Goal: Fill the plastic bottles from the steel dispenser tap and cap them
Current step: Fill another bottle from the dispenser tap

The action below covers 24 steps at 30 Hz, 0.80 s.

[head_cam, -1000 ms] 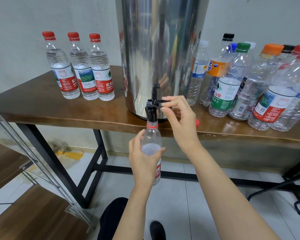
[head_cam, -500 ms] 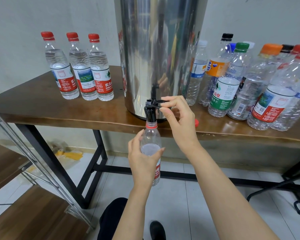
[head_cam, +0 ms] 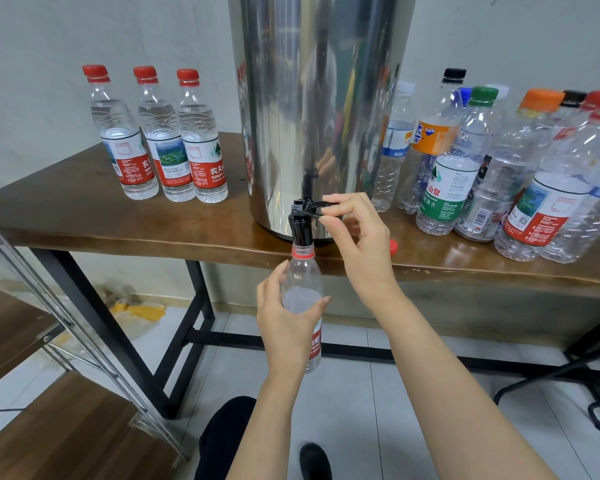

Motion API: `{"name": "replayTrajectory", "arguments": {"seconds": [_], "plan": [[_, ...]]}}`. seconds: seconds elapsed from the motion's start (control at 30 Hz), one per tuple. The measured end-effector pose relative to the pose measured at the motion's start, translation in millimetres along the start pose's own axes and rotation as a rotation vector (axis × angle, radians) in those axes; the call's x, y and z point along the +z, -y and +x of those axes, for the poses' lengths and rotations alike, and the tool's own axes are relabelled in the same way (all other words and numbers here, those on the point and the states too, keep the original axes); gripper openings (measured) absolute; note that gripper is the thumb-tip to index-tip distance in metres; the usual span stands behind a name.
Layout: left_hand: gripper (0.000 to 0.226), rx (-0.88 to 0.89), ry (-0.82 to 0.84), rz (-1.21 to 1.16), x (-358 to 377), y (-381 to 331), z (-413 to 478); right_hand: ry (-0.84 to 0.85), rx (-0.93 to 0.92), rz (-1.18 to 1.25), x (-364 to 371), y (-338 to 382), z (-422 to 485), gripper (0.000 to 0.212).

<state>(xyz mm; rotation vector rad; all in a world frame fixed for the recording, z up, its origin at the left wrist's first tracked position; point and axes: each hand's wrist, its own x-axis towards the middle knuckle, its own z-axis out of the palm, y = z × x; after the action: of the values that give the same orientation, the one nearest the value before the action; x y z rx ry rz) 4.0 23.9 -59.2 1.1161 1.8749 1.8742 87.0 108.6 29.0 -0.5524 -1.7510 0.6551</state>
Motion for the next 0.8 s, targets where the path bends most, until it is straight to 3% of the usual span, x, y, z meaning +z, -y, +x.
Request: {"name": "replayTrajectory", "arguments": {"seconds": [0.8], "plan": [[0.077, 0.004, -0.004, 0.001, 2.2, 7.1, 2.5, -0.003, 0.012, 0.015, 0.2, 0.8, -0.1, 0.007]]}}
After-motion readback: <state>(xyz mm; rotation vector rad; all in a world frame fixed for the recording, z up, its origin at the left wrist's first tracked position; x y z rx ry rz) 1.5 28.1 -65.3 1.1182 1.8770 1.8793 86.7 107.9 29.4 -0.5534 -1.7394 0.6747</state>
